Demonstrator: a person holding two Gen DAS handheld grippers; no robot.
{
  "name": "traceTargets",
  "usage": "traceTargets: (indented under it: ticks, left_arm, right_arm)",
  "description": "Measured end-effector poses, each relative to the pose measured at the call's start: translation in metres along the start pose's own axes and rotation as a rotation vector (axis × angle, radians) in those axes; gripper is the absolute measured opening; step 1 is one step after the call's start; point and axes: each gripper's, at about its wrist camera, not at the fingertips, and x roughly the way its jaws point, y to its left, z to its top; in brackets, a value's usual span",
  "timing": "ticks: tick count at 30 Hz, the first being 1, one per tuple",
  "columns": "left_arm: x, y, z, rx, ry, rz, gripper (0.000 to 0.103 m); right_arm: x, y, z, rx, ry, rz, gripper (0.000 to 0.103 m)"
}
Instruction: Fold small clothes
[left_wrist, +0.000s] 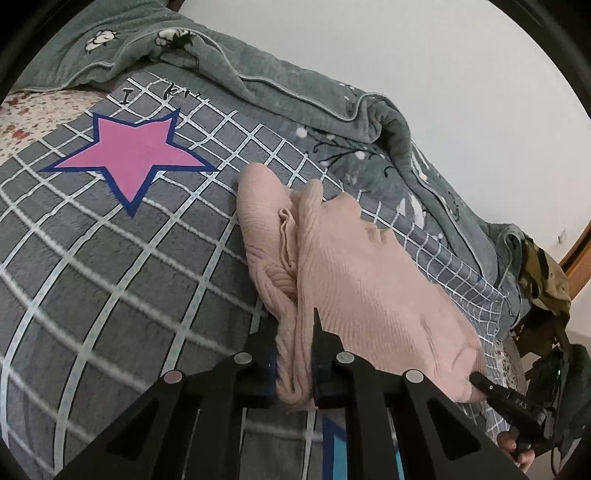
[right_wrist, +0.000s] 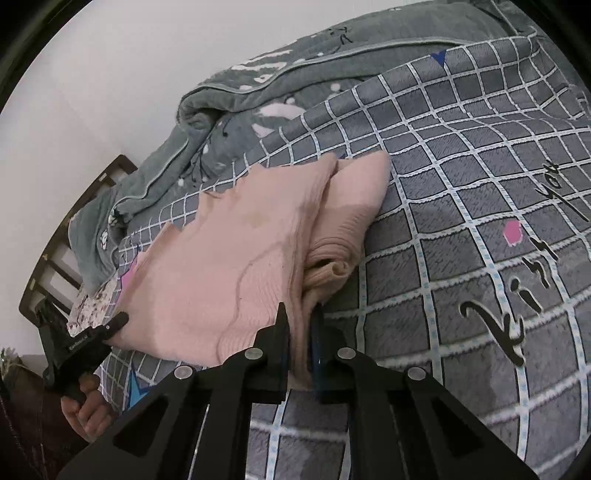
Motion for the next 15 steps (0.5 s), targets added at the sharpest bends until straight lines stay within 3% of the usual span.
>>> traceTargets:
  ticks: [6,15]
  left_arm:
    - [-0.030,-0.006,-0.022,0.030,-0.012,-0.008,0.013]
    - [-0.082,-0.001,-0.085,0.070,-0.017,-0.027,0.013]
  right_arm:
    - [-0.030,0.004,-0.019,-0.001,-0.027,0.009,0.009]
    - [-0.083,-0.001,-0.076,-0.002,-0.016,0.012,0.009]
